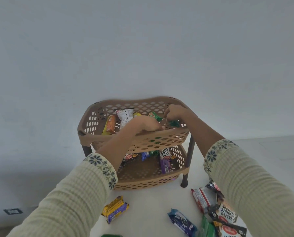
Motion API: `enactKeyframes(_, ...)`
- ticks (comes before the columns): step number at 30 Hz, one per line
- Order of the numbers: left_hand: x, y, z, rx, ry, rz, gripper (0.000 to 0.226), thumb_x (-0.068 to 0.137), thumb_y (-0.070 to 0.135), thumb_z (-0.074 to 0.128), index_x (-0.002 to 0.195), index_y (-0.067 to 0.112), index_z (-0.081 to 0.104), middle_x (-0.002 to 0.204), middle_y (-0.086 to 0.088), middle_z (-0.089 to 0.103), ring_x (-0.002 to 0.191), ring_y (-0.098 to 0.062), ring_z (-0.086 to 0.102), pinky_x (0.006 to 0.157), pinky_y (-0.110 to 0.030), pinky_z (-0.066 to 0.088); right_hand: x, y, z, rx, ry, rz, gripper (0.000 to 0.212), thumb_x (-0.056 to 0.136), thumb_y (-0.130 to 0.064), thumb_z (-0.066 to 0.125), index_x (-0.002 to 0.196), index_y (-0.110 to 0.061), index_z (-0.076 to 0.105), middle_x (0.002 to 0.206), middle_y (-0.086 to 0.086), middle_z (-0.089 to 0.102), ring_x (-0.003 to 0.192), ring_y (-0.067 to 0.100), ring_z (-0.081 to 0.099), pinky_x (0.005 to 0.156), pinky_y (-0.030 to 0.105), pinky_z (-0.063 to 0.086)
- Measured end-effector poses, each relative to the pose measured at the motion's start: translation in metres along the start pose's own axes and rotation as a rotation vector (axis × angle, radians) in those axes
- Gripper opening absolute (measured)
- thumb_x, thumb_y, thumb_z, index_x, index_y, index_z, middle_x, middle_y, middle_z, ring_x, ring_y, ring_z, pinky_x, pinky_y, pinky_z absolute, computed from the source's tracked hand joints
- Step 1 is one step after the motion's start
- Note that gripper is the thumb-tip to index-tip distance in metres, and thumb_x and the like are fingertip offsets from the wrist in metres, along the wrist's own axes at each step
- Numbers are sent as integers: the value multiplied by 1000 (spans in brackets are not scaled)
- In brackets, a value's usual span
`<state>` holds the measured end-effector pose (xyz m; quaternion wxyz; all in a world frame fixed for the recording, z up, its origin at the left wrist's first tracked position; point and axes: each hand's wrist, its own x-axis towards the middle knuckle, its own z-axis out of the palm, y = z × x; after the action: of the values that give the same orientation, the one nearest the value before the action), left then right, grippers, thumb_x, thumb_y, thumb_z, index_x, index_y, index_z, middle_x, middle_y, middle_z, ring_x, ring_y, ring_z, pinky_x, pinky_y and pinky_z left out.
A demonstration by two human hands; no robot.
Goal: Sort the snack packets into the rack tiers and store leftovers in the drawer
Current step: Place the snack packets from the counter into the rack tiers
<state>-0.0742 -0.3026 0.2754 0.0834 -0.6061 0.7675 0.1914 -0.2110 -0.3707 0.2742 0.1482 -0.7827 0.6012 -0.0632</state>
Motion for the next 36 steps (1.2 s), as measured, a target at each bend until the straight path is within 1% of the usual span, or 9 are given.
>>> enactKeyframes(10, 21, 18, 2, -216, -32, 155, 42, 105, 35, 32, 145, 22, 42, 147, 1, 45, 133, -20, 44, 111, -35, 29, 39, 4, 1, 18, -11, -32, 46, 94, -1, 41, 132, -18, 61, 137, 10, 57, 112, 27, 55, 85, 30, 42)
enactKeyframes(12, 20, 17, 0, -274, 31, 141, 40, 105, 33, 33, 143, 23, 44, 131, 8, 52, 122, -7, 41, 104, -36, 39, 39, 5, 1, 32, 13, -41, 46, 95, 0, 40, 133, -16, 61, 140, 9, 55, 121, 28, 54, 86, 29, 40)
enactKeyframes(14, 21, 14, -1, -410, 98, 82, 38, 105, 31, 35, 139, 20, 47, 113, 5, 56, 74, -14, 57, 80, -30, 52, 37, 7, 1, 28, 54, -52, 44, 94, 0, 42, 130, -14, 63, 138, 8, 58, 122, 27, 55, 89, 29, 42)
enactKeyframes(19, 14, 10, -1, -711, 214, -28, 34, 103, 21, 35, 132, 14, 52, 110, -4, 54, 102, -26, 67, 92, -45, 55, 26, 13, -7, 61, 150, -76, 40, 89, 0, 47, 120, -12, 70, 135, 5, 61, 121, 25, 56, 102, 36, 46)
enactKeyframes(22, 3, 6, 0, -719, 257, -69, 35, 102, 14, 34, 131, 13, 54, 100, -3, 55, 104, -30, 65, 95, -49, 53, 10, 13, -10, 94, 172, -79, 38, 90, 0, 48, 118, -12, 71, 135, 6, 60, 119, 25, 56, 90, 28, 46)
enactKeyframes(28, -29, -4, 3, -704, 384, -71, 36, 102, 10, 36, 132, 9, 56, 142, -7, 49, 99, -19, 61, 57, -17, 52, -26, 13, -14, 122, 129, -98, 50, 86, 7, 38, 112, -18, 72, 142, 7, 53, 119, 26, 53, 81, 27, 42)
enactKeyframes(30, -39, -8, 5, -683, 443, -58, 37, 101, 7, 34, 130, 10, 57, 142, -9, 49, 107, -22, 59, 54, -17, 48, -36, 9, -11, 50, 4, -131, 51, 85, 6, 38, 111, -22, 72, 144, 6, 51, 99, 16, 59, 77, 22, 42)
enactKeyframes(33, -54, -10, 9, -622, 547, -57, 38, 98, 6, 36, 129, 12, 58, 138, -11, 53, 109, -25, 60, 80, -30, 51, -39, 0, -1, -117, -125, -132, 49, 90, -3, 36, 111, -30, 72, 139, 6, 55, 68, 4, 48, 56, 15, 43)
enactKeyframes(36, -69, -13, 15, -585, 625, -40, 40, 94, 6, 39, 128, 13, 57, 134, -10, 56, 113, -28, 58, 93, -38, 47, -37, -9, 5, -304, -180, -43, 39, 99, -26, 39, 130, -24, 63, 147, 10, 48, 123, 29, 53, 102, 44, 45)
